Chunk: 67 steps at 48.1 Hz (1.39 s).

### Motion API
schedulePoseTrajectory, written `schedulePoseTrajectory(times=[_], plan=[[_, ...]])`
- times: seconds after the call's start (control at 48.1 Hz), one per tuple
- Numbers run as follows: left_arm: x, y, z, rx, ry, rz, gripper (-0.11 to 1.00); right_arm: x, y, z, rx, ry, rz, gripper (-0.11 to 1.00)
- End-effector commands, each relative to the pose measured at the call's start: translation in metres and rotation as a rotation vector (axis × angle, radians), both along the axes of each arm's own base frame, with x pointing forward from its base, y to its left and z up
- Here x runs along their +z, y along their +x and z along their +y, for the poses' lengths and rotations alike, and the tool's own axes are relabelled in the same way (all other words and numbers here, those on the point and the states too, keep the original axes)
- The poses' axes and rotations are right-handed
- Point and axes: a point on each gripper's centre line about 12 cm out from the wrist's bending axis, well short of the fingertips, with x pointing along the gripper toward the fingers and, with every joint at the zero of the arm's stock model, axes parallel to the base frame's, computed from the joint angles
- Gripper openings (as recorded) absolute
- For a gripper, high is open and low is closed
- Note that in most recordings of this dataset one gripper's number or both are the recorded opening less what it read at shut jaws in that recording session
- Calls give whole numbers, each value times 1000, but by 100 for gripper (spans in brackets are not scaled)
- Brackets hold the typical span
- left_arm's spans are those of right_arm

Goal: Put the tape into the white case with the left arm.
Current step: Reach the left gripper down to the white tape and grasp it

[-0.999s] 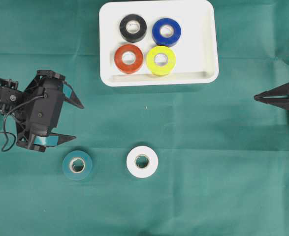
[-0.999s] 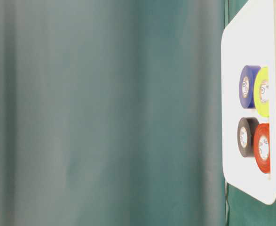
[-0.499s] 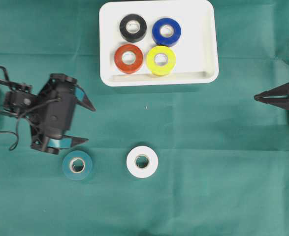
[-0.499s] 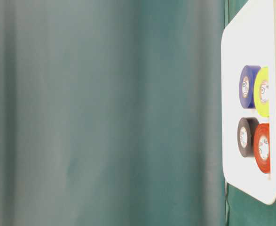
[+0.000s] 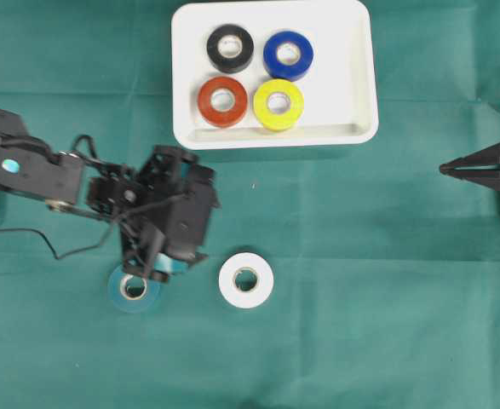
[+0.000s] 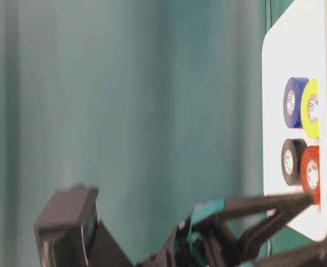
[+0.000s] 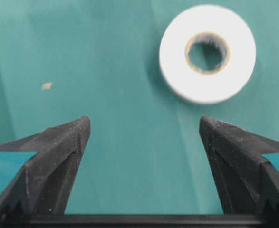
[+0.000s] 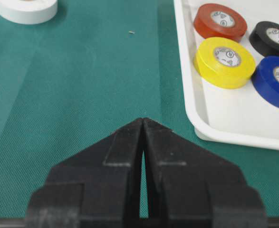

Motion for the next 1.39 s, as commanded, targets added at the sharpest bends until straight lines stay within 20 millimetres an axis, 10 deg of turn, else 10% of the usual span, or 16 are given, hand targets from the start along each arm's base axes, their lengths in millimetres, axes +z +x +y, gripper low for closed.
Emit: schedulePoseTrajectory(times=[0.0,1.373], plan=[[12,14,-10,-18,-7,-33,95,4,2,0,1,-2,-14,-9],[-52,74,-23,-34,25,100,95,3,2,0,0,-2,-11,-9]])
